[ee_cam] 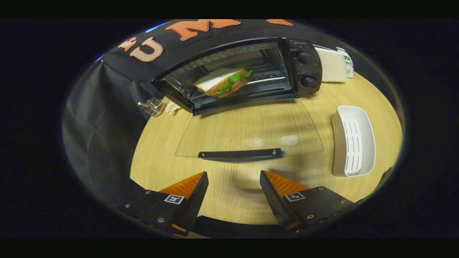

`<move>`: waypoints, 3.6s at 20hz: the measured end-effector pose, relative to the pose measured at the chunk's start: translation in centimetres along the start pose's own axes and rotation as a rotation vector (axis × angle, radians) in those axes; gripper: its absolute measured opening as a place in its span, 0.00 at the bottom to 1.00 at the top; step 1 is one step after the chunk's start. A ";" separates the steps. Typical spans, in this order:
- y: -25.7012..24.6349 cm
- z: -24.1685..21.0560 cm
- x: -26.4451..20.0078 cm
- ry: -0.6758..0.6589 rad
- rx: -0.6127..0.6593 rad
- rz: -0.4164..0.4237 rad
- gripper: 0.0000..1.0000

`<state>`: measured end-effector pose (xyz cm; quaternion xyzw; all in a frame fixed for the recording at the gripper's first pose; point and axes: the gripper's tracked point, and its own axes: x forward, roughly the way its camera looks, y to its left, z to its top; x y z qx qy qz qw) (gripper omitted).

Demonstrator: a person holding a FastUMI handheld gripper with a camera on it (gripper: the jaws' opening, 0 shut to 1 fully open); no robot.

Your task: Open the toaster oven, put the food inside, and close the toaster oven door.

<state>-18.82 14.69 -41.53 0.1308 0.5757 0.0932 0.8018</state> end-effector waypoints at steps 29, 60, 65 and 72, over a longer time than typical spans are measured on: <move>3.6 15.1 -0.7 -0.223 -0.057 -0.036 0.86; 8.0 31.4 -34.3 -1.092 -0.321 -0.067 0.98; 8.2 32.2 -39.8 -1.226 -0.367 -0.085 0.99; 9.0 31.8 -43.4 -1.334 -0.394 -0.071 0.99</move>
